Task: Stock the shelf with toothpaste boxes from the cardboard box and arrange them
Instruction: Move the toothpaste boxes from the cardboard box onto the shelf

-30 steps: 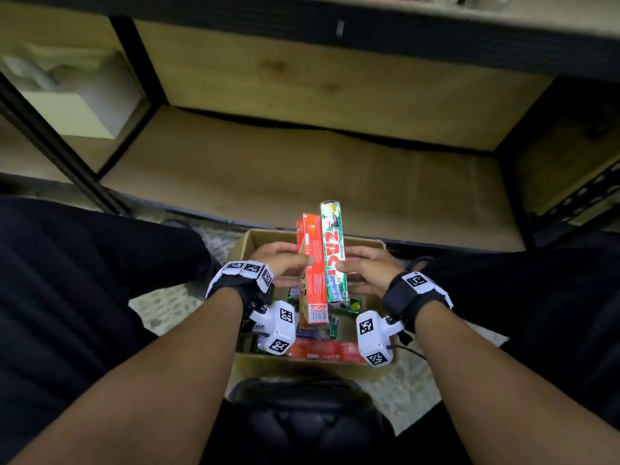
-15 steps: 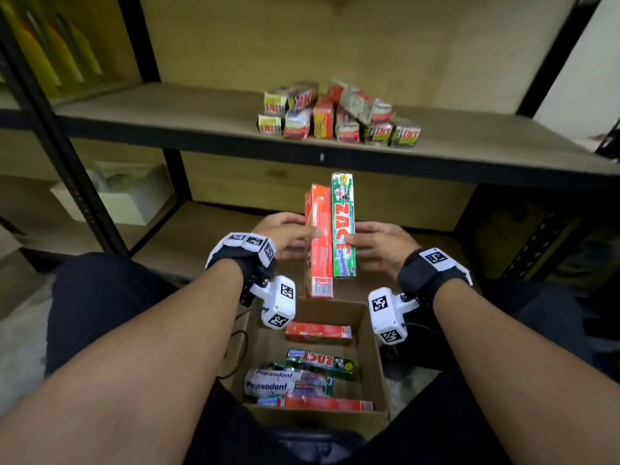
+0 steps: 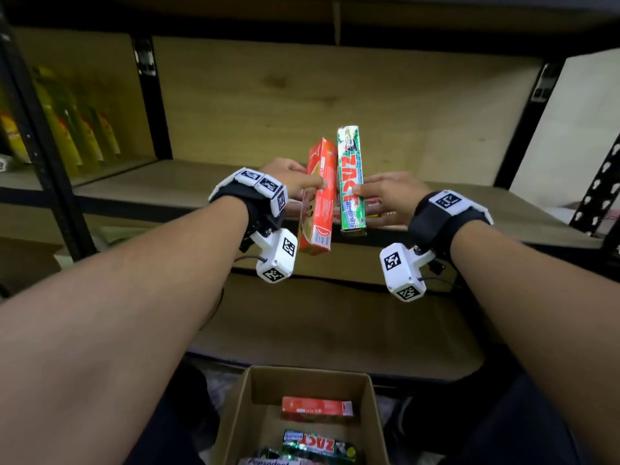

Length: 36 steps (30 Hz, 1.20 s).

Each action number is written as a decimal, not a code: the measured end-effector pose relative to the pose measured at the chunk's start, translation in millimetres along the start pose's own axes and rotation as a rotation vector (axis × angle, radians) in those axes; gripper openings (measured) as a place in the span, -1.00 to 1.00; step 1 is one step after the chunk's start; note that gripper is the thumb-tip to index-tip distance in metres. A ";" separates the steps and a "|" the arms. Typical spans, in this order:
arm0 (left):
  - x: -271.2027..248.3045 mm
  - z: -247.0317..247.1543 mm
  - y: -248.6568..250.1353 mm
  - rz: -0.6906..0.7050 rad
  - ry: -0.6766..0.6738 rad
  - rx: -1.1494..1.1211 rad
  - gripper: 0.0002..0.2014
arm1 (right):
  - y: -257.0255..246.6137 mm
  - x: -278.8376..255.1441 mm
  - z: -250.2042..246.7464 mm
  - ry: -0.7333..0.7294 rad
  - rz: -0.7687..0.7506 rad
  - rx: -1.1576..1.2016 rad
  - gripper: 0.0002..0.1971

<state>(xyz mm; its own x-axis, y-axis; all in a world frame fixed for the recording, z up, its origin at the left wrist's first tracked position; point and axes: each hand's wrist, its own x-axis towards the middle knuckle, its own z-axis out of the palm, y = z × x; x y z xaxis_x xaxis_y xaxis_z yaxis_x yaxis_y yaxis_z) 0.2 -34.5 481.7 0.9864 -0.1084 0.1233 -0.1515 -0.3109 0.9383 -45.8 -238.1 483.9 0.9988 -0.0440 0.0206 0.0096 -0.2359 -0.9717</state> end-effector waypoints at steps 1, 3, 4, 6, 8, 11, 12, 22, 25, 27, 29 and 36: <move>6.5 -2.4 6.0 0.010 0.030 0.037 -0.58 | -6.8 7.6 0.0 0.016 -0.005 -0.028 -0.68; 26.4 -6.0 13.5 0.021 0.102 0.110 -0.46 | -18.0 25.7 -0.4 0.037 -0.018 -0.059 -0.69; 38.6 -7.8 16.5 0.024 0.136 0.154 -0.39 | -22.4 36.9 0.1 0.044 -0.030 -0.080 -0.65; 62.5 -9.9 19.7 0.039 0.163 0.233 -0.36 | -28.9 59.3 1.5 0.069 -0.059 -0.157 -0.54; 76.7 -9.7 25.7 0.043 0.177 0.328 -0.46 | -33.9 80.5 2.9 0.100 -0.076 -0.239 -0.47; 104.1 -8.9 22.1 0.078 0.198 0.504 -0.43 | -37.7 107.6 6.0 0.111 -0.104 -0.366 -0.48; 112.4 -7.5 19.4 0.084 0.195 0.535 -0.37 | -37.6 116.3 7.8 0.120 -0.117 -0.421 -0.50; 168.9 -5.4 8.5 0.083 0.174 0.684 -0.76 | -23.1 181.3 20.2 0.208 -0.145 -0.849 -0.59; 181.6 -2.2 1.1 0.071 0.143 0.723 -0.74 | -10.1 190.8 24.2 0.198 -0.144 -0.908 -0.50; 188.6 -1.1 -5.9 0.067 0.124 0.737 -0.64 | -2.0 194.7 26.5 0.196 -0.152 -0.944 -0.44; 191.3 -0.8 -11.4 0.074 0.115 0.749 -0.63 | 3.1 195.9 28.4 0.184 -0.153 -1.027 -0.41; 182.2 -5.8 -13.4 0.075 0.108 0.770 -0.63 | -4.3 184.3 24.6 0.127 -0.174 -1.045 -0.51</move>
<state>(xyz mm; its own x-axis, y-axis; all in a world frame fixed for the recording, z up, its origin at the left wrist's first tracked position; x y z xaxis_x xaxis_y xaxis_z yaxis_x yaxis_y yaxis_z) 182.3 -44.6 493.5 0.9666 -0.0751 0.2450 -0.1803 -0.8785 0.4423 139.4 -221.2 486.1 0.9747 -0.0162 0.2230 0.0459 -0.9616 -0.2705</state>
